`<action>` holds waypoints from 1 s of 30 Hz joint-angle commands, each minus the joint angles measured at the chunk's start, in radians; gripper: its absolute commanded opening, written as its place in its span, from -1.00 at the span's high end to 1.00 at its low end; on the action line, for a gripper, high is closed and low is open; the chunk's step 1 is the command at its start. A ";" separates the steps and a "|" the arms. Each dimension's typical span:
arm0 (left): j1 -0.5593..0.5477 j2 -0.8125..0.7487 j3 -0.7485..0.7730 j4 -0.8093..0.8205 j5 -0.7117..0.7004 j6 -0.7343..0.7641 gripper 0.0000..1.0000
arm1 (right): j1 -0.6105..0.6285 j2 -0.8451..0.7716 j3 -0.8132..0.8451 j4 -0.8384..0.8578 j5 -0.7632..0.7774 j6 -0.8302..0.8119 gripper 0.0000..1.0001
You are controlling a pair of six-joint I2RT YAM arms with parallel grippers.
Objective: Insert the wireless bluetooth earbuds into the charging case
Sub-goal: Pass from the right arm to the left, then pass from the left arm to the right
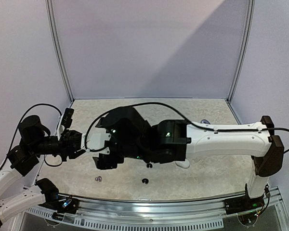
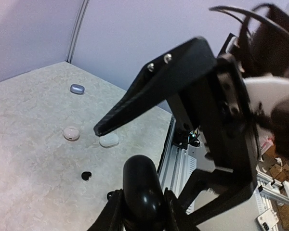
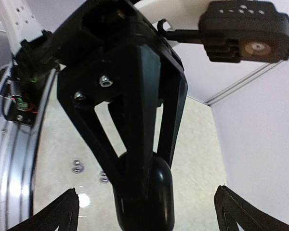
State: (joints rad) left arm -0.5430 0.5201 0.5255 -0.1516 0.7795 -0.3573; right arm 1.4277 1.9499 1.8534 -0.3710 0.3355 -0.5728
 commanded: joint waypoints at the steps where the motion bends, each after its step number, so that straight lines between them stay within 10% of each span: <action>1: 0.000 -0.032 -0.015 0.041 0.052 0.144 1.00 | -0.076 -0.107 0.002 -0.199 -0.442 0.222 -0.98; 20: -0.006 -0.083 -0.067 0.064 0.076 0.243 1.00 | -0.166 -0.011 0.051 -0.199 -0.726 0.428 -0.14; 27: -0.006 -0.097 -0.071 0.061 0.065 0.217 1.00 | -0.168 0.004 0.069 -0.198 -0.744 0.426 0.99; 30: -0.006 -0.112 -0.092 0.074 0.083 0.200 0.80 | -0.167 -0.006 0.068 -0.212 -0.712 0.417 1.00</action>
State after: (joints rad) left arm -0.5434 0.4305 0.4580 -0.1013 0.8692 -0.1432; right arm 1.2564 1.9408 1.8954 -0.5571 -0.3904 -0.1635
